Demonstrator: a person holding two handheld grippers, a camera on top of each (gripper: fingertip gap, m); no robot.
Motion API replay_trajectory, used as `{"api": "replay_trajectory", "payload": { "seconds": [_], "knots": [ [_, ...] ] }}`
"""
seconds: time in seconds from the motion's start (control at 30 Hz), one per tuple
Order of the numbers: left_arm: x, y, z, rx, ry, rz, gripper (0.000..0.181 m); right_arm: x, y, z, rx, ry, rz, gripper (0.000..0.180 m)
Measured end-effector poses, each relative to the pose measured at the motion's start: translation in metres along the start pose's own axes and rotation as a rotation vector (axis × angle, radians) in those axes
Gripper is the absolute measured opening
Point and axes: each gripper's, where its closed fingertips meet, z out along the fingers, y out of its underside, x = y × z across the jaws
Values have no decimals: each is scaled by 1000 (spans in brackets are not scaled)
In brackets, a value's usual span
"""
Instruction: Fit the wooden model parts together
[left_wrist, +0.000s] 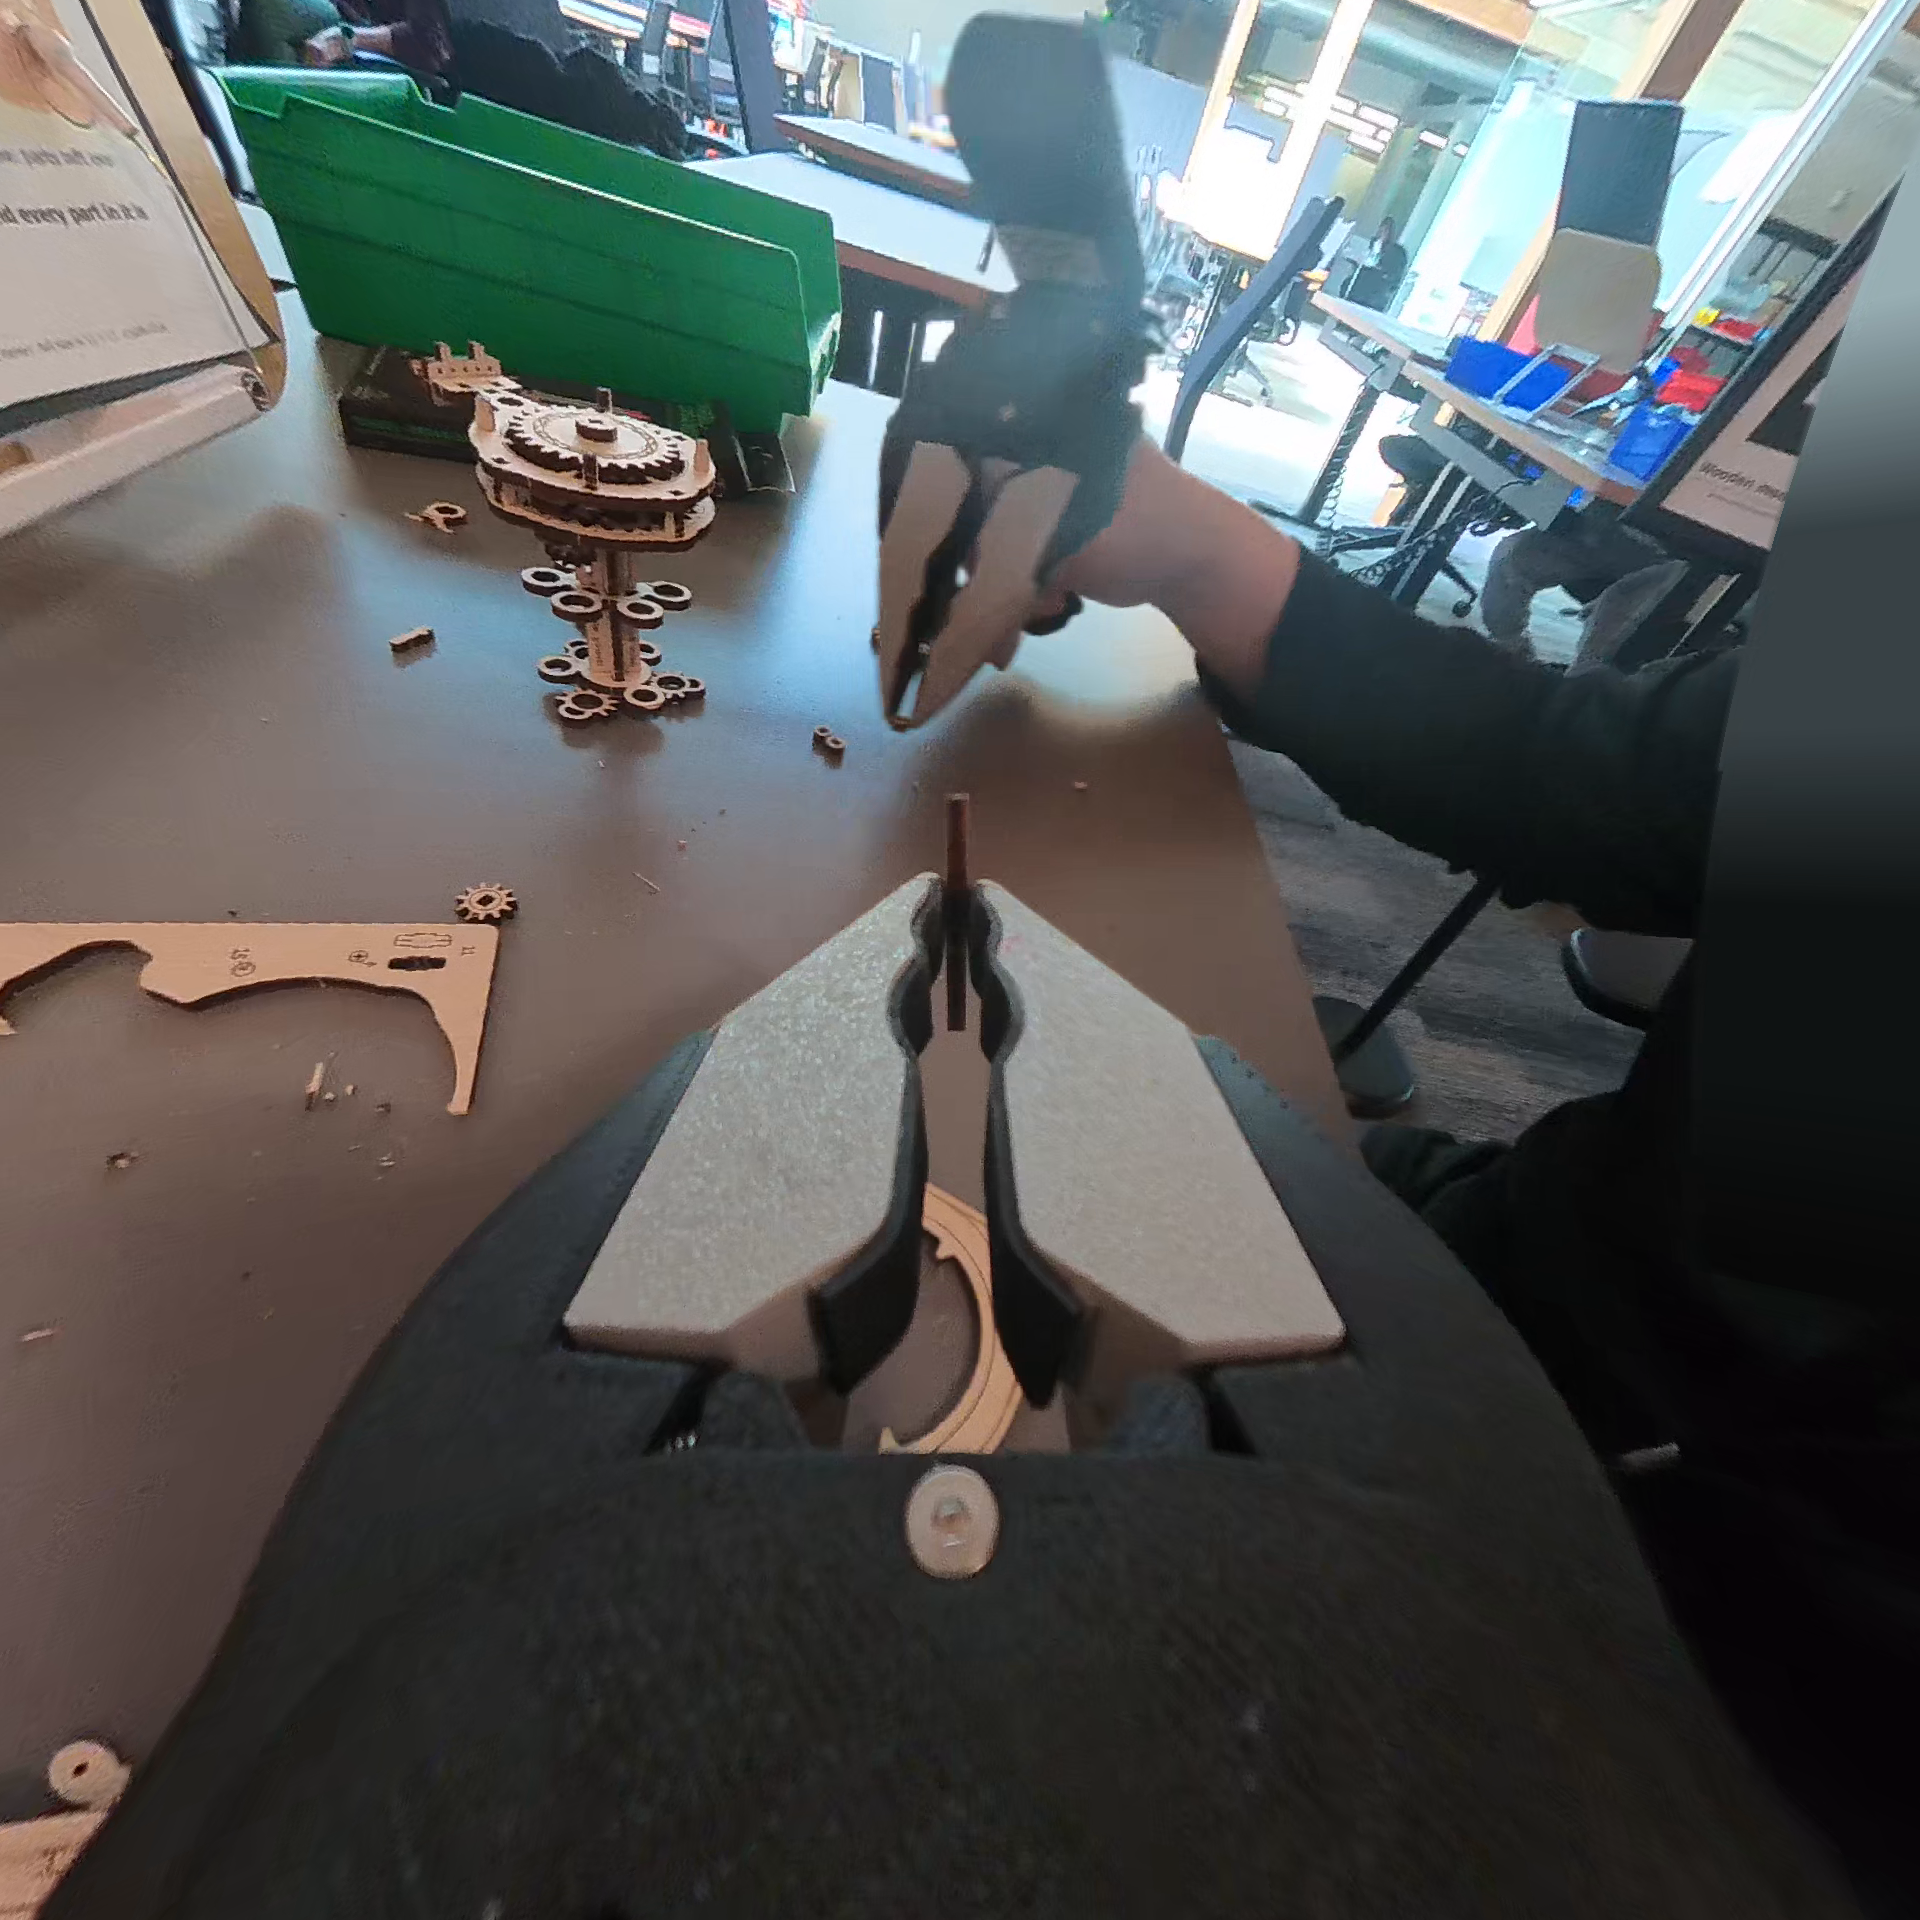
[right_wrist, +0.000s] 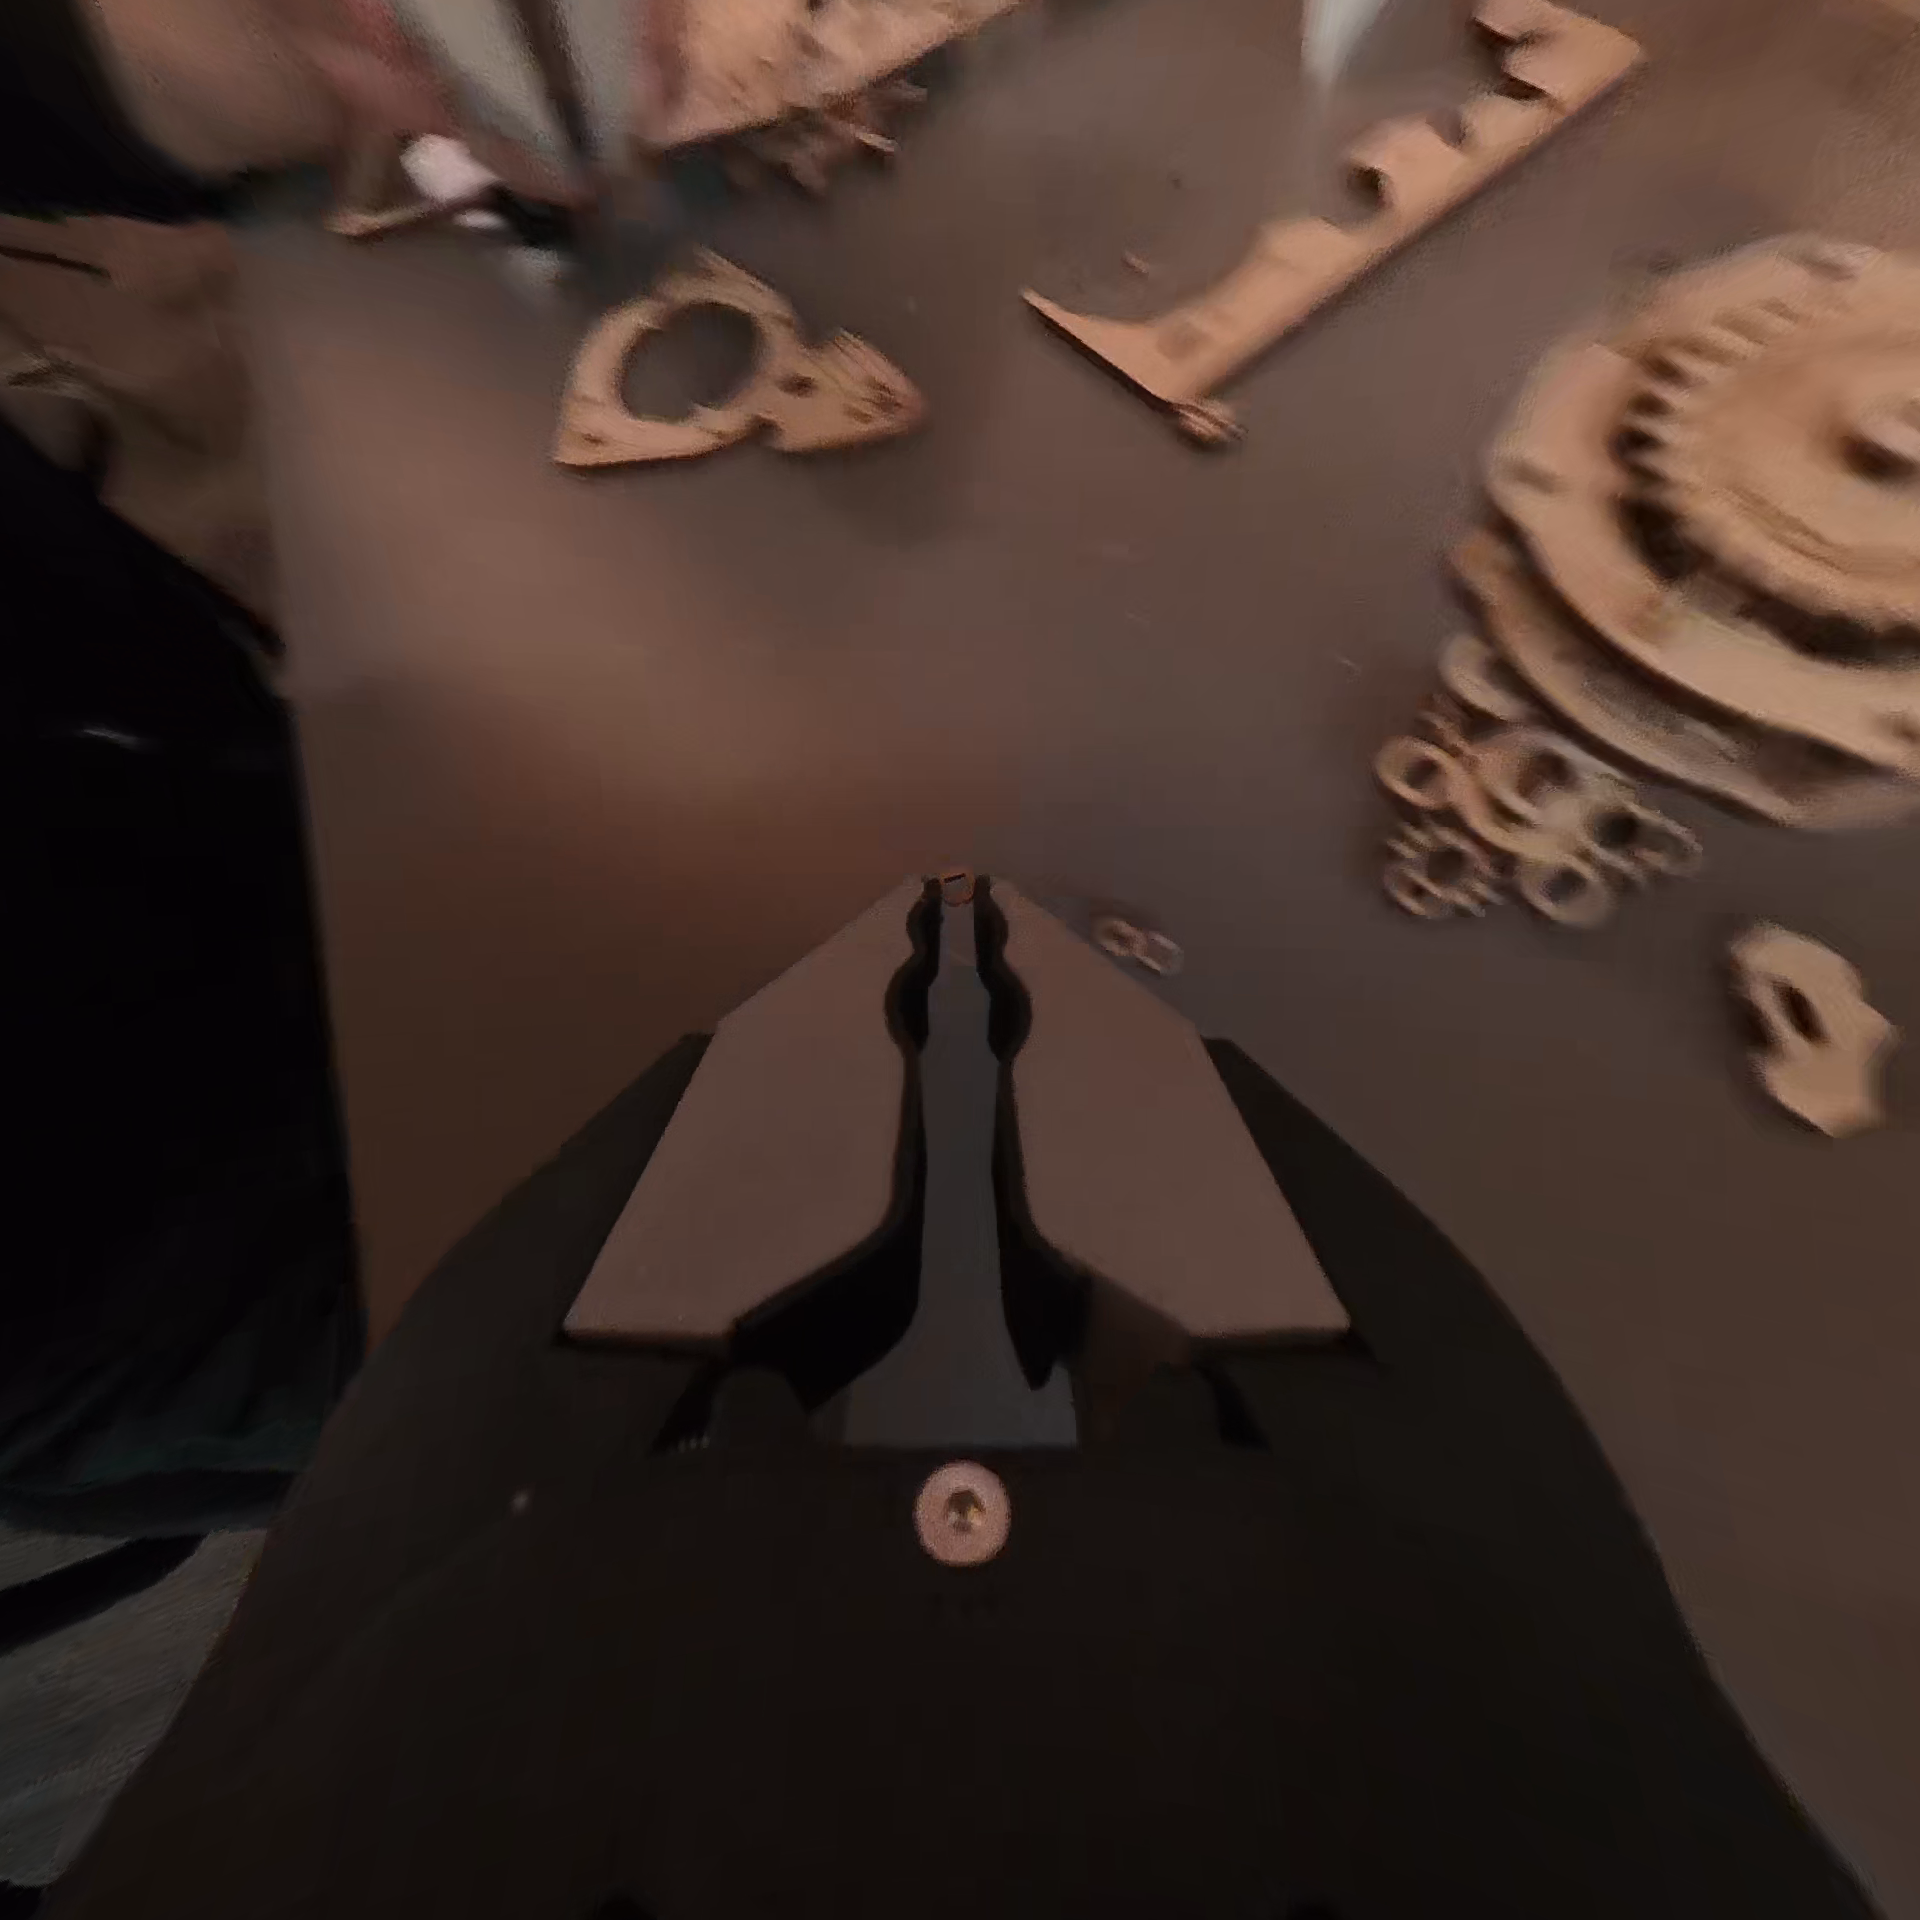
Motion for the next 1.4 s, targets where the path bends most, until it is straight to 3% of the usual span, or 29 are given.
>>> {"api": "replay_trajectory", "payload": {
  "seconds": [0.2,0.3,0.43,0.57,0.73,0.77,0.87,1.1,1.23,1.4],
  "knots": [
    [6,7,5,-36,16,24,1,-62,-8,45,-105,-108,-198,3],
    [7,8,4,-39,11,38,1,-63,-8,51,-165,-82,-208,17],
    [7,8,3,-41,11,37,1,-59,-14,45,-119,25,-65,15],
    [8,9,3,-45,7,34,1,-51,-15,40,-7,208,224,14],
    [10,10,4,-51,9,36,1,-67,-14,47,143,266,458,16],
    [10,10,4,-53,6,37,1,-67,-11,50,128,299,462,24],
    [10,10,3,-52,3,38,1,-55,-6,47,97,436,452,20],
    [13,8,1,-49,7,44,1,-54,-8,53,59,533,385,16],
    [16,7,0,-47,10,54,1,-58,-11,59,55,509,365,4],
    [18,8,0,-52,9,60,1,-60,-13,63,-12,436,233,3]
  ]
}}
